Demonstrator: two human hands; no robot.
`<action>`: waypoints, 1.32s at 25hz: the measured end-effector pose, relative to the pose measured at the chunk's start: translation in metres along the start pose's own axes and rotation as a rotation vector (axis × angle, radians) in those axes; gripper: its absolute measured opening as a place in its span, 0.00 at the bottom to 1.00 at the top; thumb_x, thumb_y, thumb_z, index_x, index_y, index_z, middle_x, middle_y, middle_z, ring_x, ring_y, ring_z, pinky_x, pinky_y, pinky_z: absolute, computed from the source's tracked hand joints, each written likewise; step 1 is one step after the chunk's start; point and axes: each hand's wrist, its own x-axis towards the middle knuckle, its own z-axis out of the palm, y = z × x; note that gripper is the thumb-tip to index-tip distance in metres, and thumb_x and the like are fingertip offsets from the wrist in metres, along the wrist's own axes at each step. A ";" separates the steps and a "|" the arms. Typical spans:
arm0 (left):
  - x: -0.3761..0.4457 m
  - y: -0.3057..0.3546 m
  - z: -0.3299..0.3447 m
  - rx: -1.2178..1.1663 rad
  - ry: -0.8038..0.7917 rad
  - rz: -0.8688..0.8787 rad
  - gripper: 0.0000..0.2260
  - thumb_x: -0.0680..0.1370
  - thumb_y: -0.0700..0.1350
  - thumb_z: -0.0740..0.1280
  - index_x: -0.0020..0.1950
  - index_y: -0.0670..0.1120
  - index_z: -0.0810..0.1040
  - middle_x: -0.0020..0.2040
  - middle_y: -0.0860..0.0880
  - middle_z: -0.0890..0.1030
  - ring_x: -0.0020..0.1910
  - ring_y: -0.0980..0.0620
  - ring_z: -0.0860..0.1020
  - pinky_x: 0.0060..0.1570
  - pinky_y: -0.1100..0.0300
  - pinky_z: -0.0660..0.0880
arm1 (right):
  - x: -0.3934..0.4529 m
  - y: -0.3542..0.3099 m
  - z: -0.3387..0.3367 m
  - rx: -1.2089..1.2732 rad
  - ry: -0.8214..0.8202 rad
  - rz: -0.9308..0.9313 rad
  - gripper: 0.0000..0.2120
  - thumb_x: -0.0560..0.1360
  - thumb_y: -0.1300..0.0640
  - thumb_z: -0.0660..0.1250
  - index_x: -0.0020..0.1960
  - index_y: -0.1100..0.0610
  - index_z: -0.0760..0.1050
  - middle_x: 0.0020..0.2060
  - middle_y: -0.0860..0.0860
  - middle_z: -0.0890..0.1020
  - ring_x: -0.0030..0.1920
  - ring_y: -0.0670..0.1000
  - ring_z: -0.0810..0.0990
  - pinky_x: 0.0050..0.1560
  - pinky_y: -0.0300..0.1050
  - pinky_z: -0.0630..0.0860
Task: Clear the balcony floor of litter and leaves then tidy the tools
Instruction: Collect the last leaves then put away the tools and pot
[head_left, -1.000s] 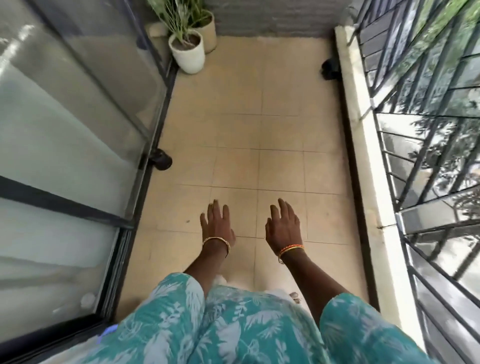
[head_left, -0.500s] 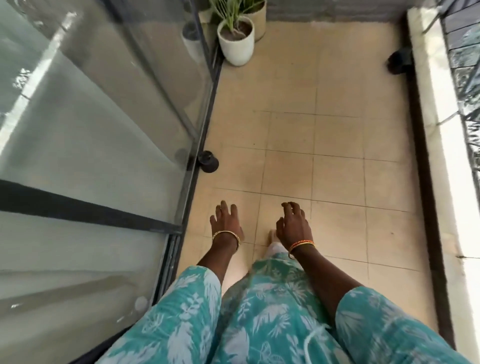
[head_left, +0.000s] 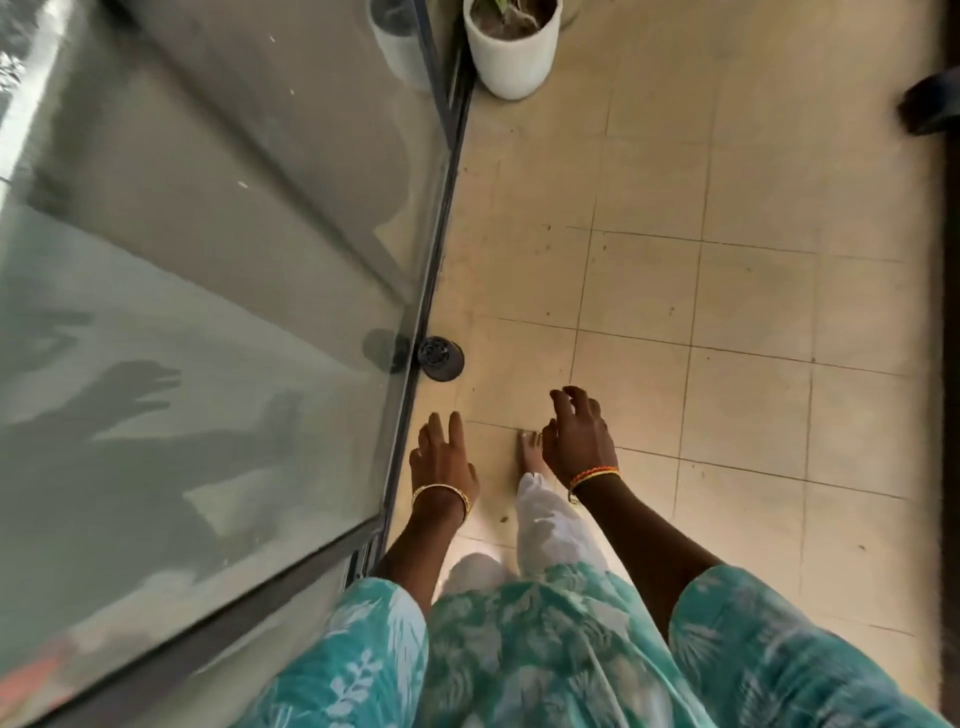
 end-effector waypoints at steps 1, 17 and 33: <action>0.024 -0.004 -0.003 -0.015 -0.011 -0.025 0.31 0.77 0.45 0.62 0.77 0.46 0.52 0.76 0.41 0.54 0.73 0.43 0.59 0.67 0.50 0.64 | 0.024 -0.005 0.005 -0.016 -0.013 -0.007 0.21 0.72 0.64 0.62 0.65 0.64 0.70 0.64 0.63 0.70 0.61 0.65 0.71 0.54 0.57 0.75; 0.424 -0.076 0.185 -0.497 -0.042 -0.403 0.23 0.82 0.52 0.57 0.76 0.50 0.59 0.68 0.37 0.67 0.63 0.39 0.71 0.55 0.52 0.70 | 0.351 0.025 0.331 0.746 -0.423 0.662 0.17 0.79 0.50 0.57 0.67 0.53 0.67 0.44 0.54 0.77 0.52 0.59 0.78 0.50 0.53 0.76; 0.415 -0.058 0.170 -0.847 -0.060 -0.430 0.16 0.82 0.53 0.57 0.57 0.42 0.75 0.52 0.45 0.79 0.48 0.48 0.76 0.41 0.59 0.69 | 0.352 0.031 0.326 1.264 -0.192 1.016 0.10 0.75 0.52 0.65 0.55 0.54 0.72 0.50 0.55 0.76 0.49 0.56 0.76 0.46 0.50 0.76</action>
